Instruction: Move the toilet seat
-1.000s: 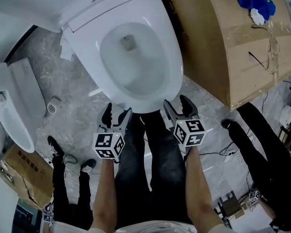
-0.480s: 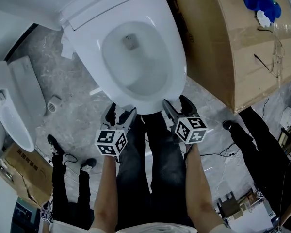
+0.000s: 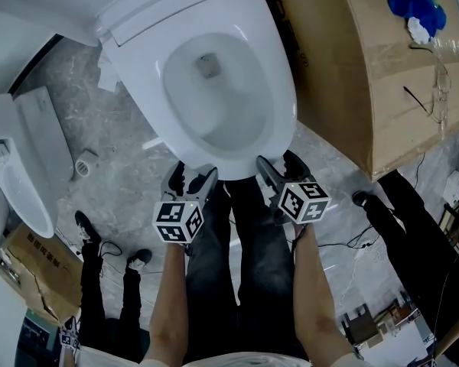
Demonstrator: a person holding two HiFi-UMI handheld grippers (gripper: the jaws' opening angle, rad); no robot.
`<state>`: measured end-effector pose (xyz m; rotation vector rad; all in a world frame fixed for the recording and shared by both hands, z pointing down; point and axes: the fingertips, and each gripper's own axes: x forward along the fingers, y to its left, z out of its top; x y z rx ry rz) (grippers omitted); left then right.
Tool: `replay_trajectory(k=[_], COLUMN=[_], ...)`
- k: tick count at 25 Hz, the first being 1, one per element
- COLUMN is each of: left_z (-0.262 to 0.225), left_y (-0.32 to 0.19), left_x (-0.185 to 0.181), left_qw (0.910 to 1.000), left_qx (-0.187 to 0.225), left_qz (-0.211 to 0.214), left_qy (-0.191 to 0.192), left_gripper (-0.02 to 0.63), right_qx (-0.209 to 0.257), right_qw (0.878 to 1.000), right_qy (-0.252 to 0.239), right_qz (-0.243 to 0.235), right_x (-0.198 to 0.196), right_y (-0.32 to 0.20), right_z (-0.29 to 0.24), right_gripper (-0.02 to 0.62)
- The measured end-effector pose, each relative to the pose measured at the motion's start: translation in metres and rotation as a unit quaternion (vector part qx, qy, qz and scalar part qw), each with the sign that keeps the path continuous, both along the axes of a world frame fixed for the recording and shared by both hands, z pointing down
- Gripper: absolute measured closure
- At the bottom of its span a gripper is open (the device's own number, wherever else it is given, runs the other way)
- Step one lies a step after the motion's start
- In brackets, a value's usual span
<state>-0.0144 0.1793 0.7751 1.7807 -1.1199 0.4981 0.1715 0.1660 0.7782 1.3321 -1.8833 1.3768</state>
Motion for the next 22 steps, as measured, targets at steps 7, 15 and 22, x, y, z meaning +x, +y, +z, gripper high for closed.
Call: replay_trajectory(k=[7, 15, 22], left_z=[-0.002, -0.005, -0.014], left_y=[0.000, 0.000, 0.001], left_x=[0.001, 0.002, 0.001], left_qw=[1.0000, 0.9999, 0.9998], left_qx=[0.005, 0.005, 0.009], left_qz=[0.000, 0.001, -0.007], left_qy=[0.001, 0.010, 0.017], left_gripper=[0.235, 0.235, 0.235], right_qx=[-0.004, 0.001, 0.011], right_qw=[1.000, 1.000, 1.000], right_qy=[-0.005, -0.003, -0.011], right_qz=[-0.002, -0.006, -0.002], right_x=[-0.004, -0.004, -0.007], right_y=[0.000, 0.001, 0.001], right_z=[-0.002, -0.008, -0.020], right_gripper=[0.267, 0.267, 0.267])
